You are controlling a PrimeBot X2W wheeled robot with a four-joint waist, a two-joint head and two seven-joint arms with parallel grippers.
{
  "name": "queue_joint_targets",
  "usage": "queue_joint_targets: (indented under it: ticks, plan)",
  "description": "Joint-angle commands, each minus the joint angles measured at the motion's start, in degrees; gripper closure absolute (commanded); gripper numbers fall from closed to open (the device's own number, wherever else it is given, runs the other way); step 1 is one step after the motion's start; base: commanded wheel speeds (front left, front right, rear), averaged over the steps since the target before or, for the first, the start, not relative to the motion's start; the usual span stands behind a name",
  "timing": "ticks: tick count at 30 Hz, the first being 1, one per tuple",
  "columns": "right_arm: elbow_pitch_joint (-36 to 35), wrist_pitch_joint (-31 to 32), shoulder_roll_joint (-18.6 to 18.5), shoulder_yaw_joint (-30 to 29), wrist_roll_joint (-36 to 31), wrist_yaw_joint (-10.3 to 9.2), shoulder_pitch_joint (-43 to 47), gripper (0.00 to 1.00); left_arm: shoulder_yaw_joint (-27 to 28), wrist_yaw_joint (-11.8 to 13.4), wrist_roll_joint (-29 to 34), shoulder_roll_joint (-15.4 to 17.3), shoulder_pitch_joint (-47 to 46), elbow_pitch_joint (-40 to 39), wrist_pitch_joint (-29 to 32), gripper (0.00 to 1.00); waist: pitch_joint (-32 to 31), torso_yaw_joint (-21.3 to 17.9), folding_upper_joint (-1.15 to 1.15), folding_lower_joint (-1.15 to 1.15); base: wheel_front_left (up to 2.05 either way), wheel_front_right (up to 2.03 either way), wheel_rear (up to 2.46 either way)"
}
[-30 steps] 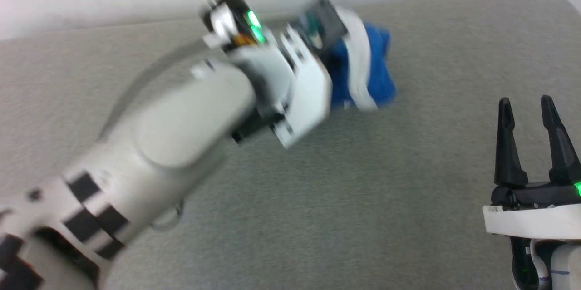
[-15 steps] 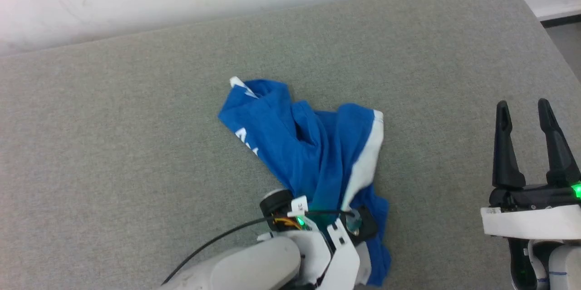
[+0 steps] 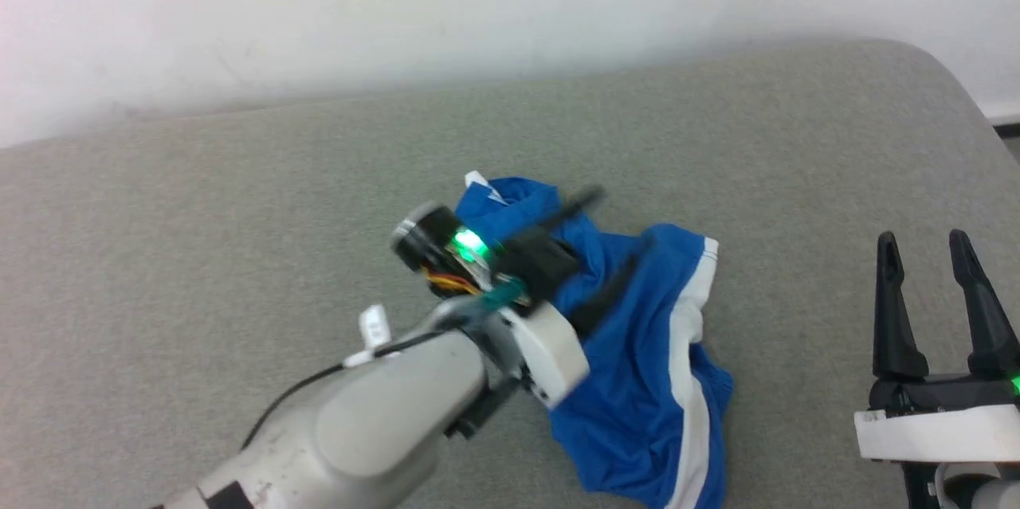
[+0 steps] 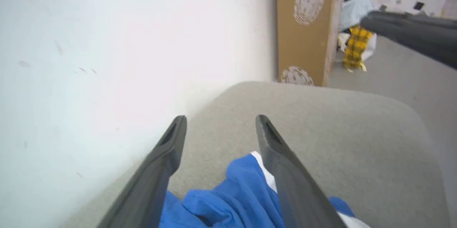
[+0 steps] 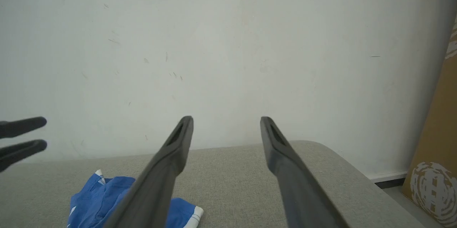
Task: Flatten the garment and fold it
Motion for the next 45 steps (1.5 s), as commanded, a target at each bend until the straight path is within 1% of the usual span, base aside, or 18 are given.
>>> queue_joint_targets:
  ticks: [1,2,4,6,8,11,14,17,19,23,25,27,31,34,38,42,45]
  plan:
    - [-0.2,-0.3,0.2,-0.1,-0.3,-0.05,0.6,0.0,1.0,1.3,0.3,0.6,0.3,-0.3,-1.4,0.0,-1.6,1.9,0.0,0.0,0.0,0.0,0.0]
    - [-0.2,-0.3,0.2,-0.2,-0.3,-0.05,0.8,0.0,2.5,3.3,0.7,1.0,0.9,-0.7,-3.6,0.0,-1.8,2.2,0.0,0.0,0.0,0.0,0.0]
    - [-0.1,-0.3,0.2,-0.4,-0.3,-0.05,1.0,0.0,5.8,7.5,1.5,1.8,2.5,-1.4,-6.1,0.0,-2.0,2.8,0.0,0.0,0.0,0.0,0.0]
    - [-0.1,-0.3,0.2,-0.7,-0.2,-0.05,1.2,0.0,9.7,11.9,2.3,2.6,4.7,-2.7,-7.0,0.0,-2.1,3.4,0.0,0.0,0.0,0.0,0.0]
    - [-0.2,-0.3,0.2,-1.1,-0.1,-0.05,1.3,0.0,14.6,16.0,4.4,3.2,7.3,-6.1,-7.2,0.0,-2.0,4.0,0.0,0.0,0.0,0.0,0.0]
    - [-0.1,-0.3,0.2,-1.4,-0.1,-0.05,1.3,0.0,22.3,20.5,7.8,4.2,12.8,-11.3,-7.2,0.0,-1.9,4.4,0.0,0.0,0.0,0.0,0.0]
    - [0.1,-0.3,0.2,-1.6,-0.2,-0.05,1.2,0.0,29.4,22.7,10.9,4.7,18.8,-15.4,-7.2,0.0,-1.8,4.6,0.0,0.0,0.0,0.0,0.0]
    - [0.3,-0.3,0.2,-1.8,-0.1,-0.05,1.3,0.0,36.0,23.5,13.8,3.8,24.7,-19.2,-7.2,0.0,-1.8,4.7,0.0,0.0,0.0,0.0,0.0]
    - [0.6,-0.3,0.2,-2.0,-0.1,-0.05,1.4,0.0,39.5,23.3,15.6,2.8,28.6,-20.8,-7.2,0.0,-1.9,4.8,0.0,0.0,0.0,0.0,0.0]
    - [1.3,-0.3,0.2,-2.1,0.1,-0.05,2.0,0.0,44.5,22.2,18.2,0.0,36.3,-20.7,-7.2,0.0,-2.4,4.9,0.0,0.0,0.0,0.0,0.0]
    - [1.7,-0.3,0.2,-2.0,0.1,-0.05,2.4,0.0,46.2,21.0,19.1,-1.3,39.6,-19.8,-7.2,0.0,-2.7,4.9,0.0,0.0,0.0,0.0,0.0]
    - [1.9,-0.3,0.2,-1.8,-0.1,-0.05,2.9,0.0,48.1,19.4,19.6,-2.8,41.9,-19.6,-7.2,0.0,-2.9,4.9,0.0,0.0,0.0,0.0,0.0]
    - [2.1,-0.3,0.2,-1.7,-0.2,-0.05,3.3,0.0,50.7,14.8,20.6,-5.3,43.8,-19.4,-7.2,0.0,-3.0,4.8,0.0,0.0,0.0,0.0,0.0]
    - [2.1,-0.3,0.2,-1.7,-0.2,-0.05,3.0,0.0,51.3,10.4,22.1,-5.7,40.7,-19.1,-7.2,0.0,-2.8,4.6,0.0,0.0,0.0,0.0,0.0]
    - [2.0,-0.3,0.2,-1.2,-0.4,-0.05,2.0,0.0,50.8,4.0,23.4,-5.2,31.7,-17.0,-7.2,0.0,-2.3,3.6,0.0,0.0,0.0,0.0,0.0]
    - [1.7,-0.3,0.2,-0.9,-0.4,-0.05,1.0,0.0,48.7,-2.3,24.1,-4.0,21.2,-9.7,-7.2,0.0,-1.2,1.8,0.0,0.0,0.0,0.0,0.0]
    - [1.7,-0.3,0.2,-1.1,-0.2,-0.05,0.4,0.0,46.3,-6.5,24.1,-4.1,13.2,-2.7,-6.7,0.0,-0.2,0.3,0.0,0.0,0.0,0.0,0.0]
